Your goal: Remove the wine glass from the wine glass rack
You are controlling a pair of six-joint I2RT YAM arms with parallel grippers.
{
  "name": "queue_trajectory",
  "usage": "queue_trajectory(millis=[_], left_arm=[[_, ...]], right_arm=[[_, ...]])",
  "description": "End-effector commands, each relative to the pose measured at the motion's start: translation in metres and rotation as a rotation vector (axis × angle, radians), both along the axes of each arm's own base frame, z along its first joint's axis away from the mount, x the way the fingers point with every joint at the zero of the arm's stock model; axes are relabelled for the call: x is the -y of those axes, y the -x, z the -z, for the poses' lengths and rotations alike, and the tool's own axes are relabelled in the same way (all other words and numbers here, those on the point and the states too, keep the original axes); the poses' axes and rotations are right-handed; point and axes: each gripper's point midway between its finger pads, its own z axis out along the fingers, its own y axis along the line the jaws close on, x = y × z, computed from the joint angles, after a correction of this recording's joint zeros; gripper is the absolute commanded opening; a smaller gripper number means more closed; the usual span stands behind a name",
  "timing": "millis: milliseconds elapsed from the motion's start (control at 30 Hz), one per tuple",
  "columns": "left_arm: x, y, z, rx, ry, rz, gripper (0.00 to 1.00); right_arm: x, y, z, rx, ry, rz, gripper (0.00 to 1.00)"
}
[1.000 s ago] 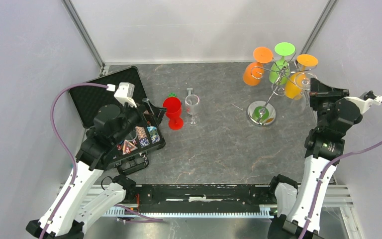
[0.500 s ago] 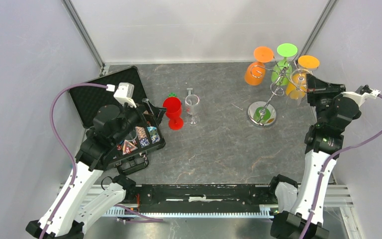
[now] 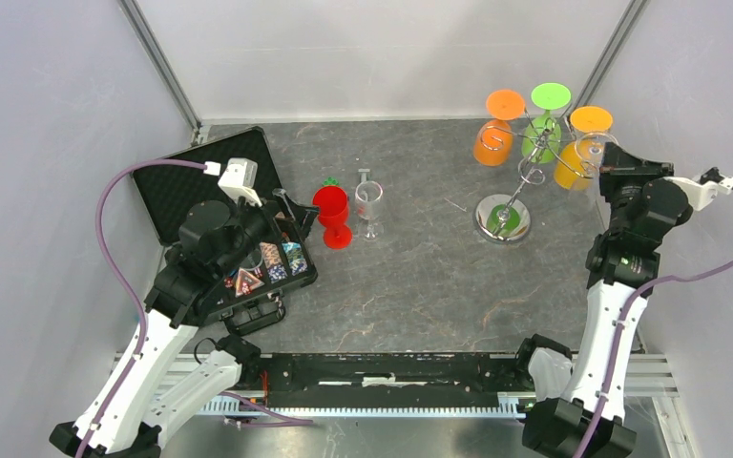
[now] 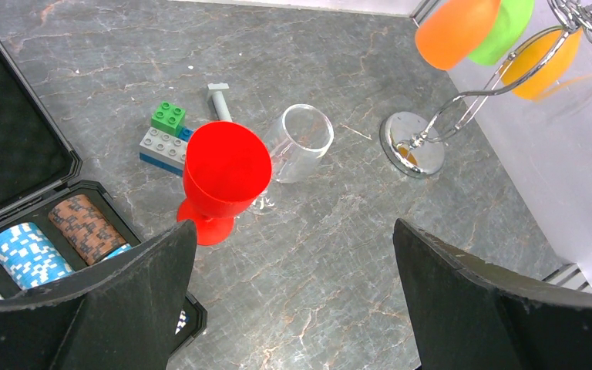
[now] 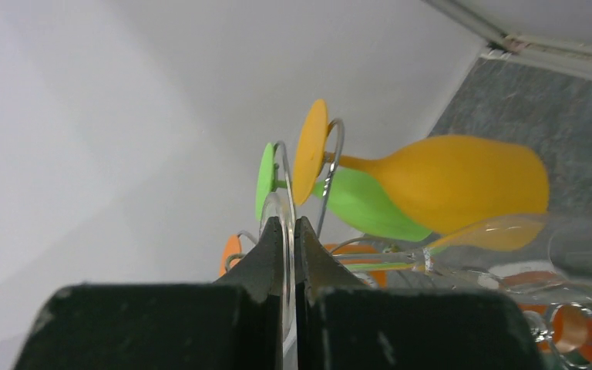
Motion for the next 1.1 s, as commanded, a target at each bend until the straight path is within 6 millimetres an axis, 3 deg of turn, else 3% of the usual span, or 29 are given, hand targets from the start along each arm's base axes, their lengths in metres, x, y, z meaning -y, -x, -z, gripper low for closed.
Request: queue_trajectory(millis=[0,267,467,600,900,1067], left_arm=[[0.003,-0.001,-0.013,0.038,0.039,0.006,1.00],[0.011,0.002,-0.013,0.031,0.054,0.048,1.00],[0.023,0.005,-0.021,0.051,0.101,0.114,1.00],[0.037,0.010,-0.030,0.073,0.145,0.189,1.00],[0.055,0.007,-0.041,0.058,0.152,0.273,1.00],[0.068,0.007,-0.049,0.066,0.185,0.341,1.00]], right_arm=[[0.016,0.027,-0.032,0.037,0.084,0.148,0.00],[0.019,0.063,-0.023,-0.010,0.090,0.250,0.00],[-0.001,0.083,-0.025,-0.033,0.113,0.190,0.00],[-0.026,0.092,-0.024,-0.033,0.108,0.089,0.00],[-0.101,0.120,-0.034,0.105,0.033,-0.220,0.00],[-0.138,0.120,-0.029,0.130,-0.008,-0.428,0.00]])
